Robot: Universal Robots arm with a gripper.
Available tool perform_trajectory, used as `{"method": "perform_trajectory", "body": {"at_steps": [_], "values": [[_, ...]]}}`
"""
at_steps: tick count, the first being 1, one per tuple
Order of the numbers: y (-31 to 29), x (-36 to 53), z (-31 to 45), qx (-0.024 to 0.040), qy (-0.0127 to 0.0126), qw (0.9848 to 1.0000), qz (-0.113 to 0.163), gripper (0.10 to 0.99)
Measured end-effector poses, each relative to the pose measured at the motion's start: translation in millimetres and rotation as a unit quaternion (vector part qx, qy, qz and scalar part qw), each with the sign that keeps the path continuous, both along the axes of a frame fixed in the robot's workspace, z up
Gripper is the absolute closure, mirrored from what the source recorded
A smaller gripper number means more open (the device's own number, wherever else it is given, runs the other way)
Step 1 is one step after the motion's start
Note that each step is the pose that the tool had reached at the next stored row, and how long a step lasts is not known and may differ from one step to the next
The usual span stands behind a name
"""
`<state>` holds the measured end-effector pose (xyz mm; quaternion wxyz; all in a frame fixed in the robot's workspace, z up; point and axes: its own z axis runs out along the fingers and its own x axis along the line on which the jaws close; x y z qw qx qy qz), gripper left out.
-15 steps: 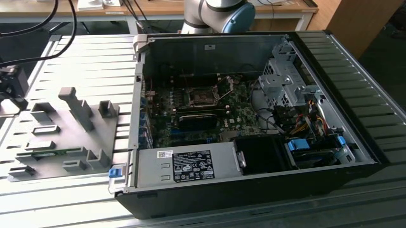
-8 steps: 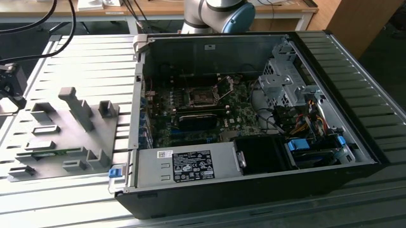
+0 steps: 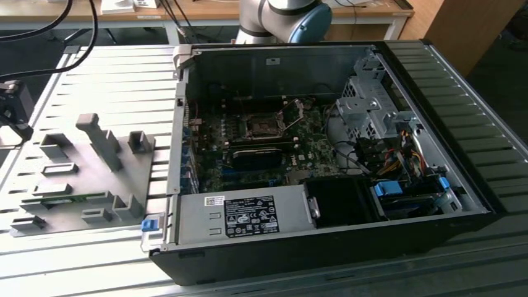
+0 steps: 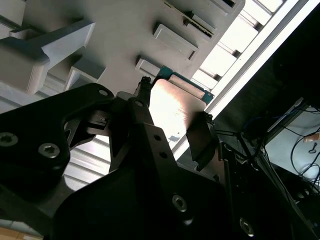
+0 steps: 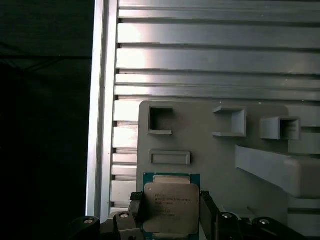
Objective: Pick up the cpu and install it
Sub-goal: 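Pick up the cpu and move it towards the insertion slot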
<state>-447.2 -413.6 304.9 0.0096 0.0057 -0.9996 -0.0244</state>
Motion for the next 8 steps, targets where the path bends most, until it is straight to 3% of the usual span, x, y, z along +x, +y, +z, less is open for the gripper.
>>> {"method": "perform_trajectory", "body": {"at_steps": [8], "values": [[0.0,0.0,7.1,0.0,0.0,1.0,0.0,0.545]]}}
